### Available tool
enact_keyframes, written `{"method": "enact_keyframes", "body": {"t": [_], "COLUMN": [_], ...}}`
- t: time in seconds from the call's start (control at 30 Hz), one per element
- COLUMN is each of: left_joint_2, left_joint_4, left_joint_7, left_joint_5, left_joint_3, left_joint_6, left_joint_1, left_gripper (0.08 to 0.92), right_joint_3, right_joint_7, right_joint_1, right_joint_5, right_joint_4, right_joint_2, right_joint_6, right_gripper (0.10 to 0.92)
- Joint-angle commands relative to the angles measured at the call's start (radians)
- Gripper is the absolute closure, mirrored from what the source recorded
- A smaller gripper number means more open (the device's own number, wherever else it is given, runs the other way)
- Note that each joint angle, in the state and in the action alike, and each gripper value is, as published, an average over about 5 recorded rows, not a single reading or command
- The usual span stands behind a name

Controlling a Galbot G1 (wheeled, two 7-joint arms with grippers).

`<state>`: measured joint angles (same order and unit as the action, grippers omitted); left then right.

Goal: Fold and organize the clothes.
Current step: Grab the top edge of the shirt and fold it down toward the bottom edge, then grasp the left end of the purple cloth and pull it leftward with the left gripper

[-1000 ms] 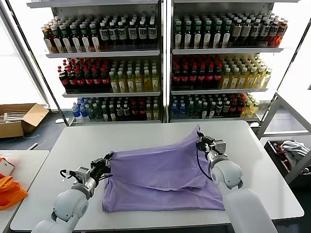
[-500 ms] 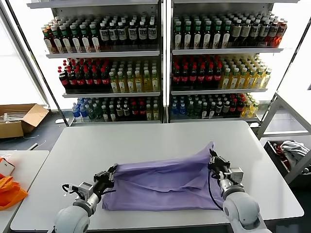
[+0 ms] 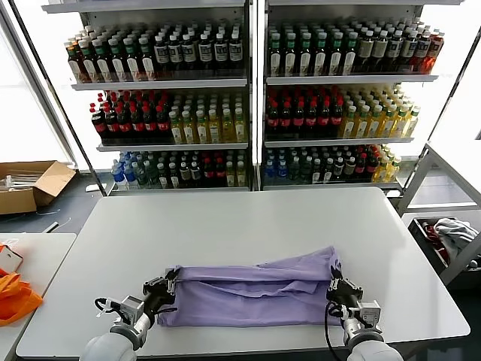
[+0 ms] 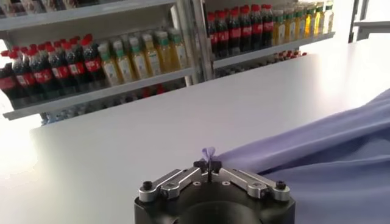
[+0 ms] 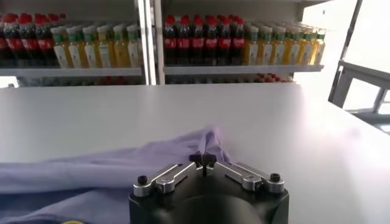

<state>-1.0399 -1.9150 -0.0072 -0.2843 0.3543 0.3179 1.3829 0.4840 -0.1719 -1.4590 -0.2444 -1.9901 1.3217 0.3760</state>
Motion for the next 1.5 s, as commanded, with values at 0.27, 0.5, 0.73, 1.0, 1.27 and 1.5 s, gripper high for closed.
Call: {"method": "enact_keyframes", "body": {"t": [0.27,0.5,0.73,1.0,1.27,1.5], "left_joint_2": [-0.013,-0.020,-0.089,-0.258,-0.312,-0.324], "left_joint_4": [-0.039,-0.104,-0.240,-0.209,-0.074,-0.018], "left_joint_7": [0.004,-0.022,-0.114,-0.193,-0.212,-0.198], "left_joint_5": [0.118,0.176,0.099,-0.005,-0.003,0.016], "left_joint_3": [0.001,0.021,0.033,0.039,0.037,0.047], "left_joint_6": [0.010,0.030,0.089,0.089,0.063,0.047], "left_joint_1": [0.054,0.063,0.094,0.106,0.085,0.083], "left_gripper": [0.783,0.584,0.376,0.186,0.177,0.177], "right_joint_3": [0.001,0.014,0.183,0.284,0.228,0.230], "right_joint_7": [-0.006,-0.005,-0.018,-0.024,-0.039,-0.040], "right_joint_1": [-0.068,-0.081,-0.100,-0.073,-0.085,-0.093], "right_joint_5": [0.056,0.062,-0.091,-0.257,-0.243,-0.245], "right_joint_4": [-0.002,-0.046,-0.238,-0.301,-0.250,-0.248], "right_joint_2": [0.023,0.022,-0.016,-0.100,-0.096,-0.103], "right_joint_6": [-0.014,-0.014,0.012,0.046,0.015,0.009], "right_gripper": [0.911,0.739,0.540,0.306,0.204,0.202]}}
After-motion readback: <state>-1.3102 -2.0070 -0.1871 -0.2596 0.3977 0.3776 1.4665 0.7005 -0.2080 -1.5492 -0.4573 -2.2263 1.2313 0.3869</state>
